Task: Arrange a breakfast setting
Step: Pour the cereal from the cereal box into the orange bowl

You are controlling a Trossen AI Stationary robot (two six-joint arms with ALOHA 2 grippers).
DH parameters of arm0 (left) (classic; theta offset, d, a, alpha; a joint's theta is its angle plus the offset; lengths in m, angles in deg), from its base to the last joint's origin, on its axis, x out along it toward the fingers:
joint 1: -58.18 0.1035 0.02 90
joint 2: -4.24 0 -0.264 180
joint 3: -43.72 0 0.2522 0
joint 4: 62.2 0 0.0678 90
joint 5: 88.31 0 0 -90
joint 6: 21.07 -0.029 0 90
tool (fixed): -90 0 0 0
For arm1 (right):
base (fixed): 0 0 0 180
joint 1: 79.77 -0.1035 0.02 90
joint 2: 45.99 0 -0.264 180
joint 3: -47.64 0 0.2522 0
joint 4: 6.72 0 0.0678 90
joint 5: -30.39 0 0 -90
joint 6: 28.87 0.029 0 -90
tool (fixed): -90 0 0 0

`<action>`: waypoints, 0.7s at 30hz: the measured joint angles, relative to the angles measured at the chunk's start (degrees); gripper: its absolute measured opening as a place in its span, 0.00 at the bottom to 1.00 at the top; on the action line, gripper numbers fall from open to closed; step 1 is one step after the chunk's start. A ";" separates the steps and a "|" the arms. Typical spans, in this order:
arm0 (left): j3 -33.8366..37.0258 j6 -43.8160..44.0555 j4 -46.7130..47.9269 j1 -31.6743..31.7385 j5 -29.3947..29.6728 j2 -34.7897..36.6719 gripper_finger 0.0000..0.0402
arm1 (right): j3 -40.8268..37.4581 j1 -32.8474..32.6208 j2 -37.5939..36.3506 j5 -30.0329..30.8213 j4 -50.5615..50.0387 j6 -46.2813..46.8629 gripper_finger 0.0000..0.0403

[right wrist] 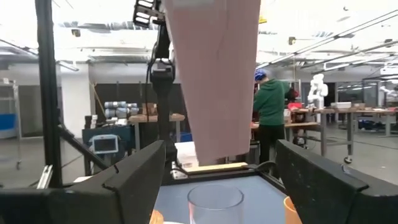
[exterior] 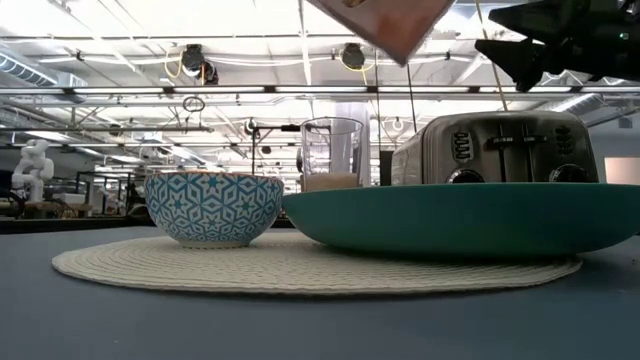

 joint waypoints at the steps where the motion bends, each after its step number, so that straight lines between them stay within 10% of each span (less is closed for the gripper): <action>1: 0.00 -0.01 -0.17 -0.22 0.00 -0.25 0.01 | 0.00 0.00 0.28 0.04 0.42 -0.33 0.73; 21: 0.00 -0.08 -6.57 -2.41 -0.16 -4.64 0.01 | -0.02 0.00 5.56 -4.00 9.69 -0.53 0.73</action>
